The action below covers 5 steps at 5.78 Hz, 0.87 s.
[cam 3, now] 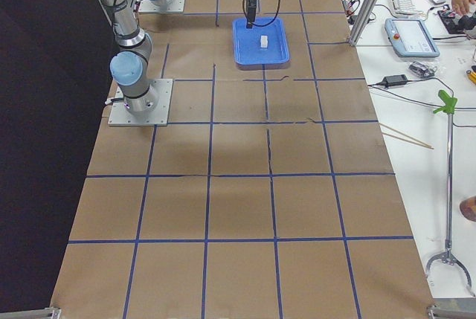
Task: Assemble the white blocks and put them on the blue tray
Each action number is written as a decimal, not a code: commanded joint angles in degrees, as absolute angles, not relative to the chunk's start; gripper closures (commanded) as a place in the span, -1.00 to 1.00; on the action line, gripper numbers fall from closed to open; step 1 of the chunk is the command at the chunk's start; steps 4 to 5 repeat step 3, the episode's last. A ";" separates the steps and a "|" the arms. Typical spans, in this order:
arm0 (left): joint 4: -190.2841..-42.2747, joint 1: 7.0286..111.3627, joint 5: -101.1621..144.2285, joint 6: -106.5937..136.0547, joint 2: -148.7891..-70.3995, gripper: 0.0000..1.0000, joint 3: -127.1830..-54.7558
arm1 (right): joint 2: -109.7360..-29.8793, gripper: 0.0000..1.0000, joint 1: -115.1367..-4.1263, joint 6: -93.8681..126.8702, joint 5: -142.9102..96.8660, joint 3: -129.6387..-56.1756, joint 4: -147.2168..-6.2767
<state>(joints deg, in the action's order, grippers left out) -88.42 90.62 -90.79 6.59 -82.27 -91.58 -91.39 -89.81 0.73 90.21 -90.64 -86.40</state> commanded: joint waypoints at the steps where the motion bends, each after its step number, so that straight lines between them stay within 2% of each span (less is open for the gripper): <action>1: -88.42 90.62 -90.79 6.59 -82.27 -0.99 -91.58 | -91.23 -1.00 -89.82 0.79 90.26 -90.70 -86.40; 5: -88.42 90.62 -90.79 6.59 -82.27 -0.99 -91.58 | -91.06 -1.00 -89.82 0.79 90.53 -90.70 -86.40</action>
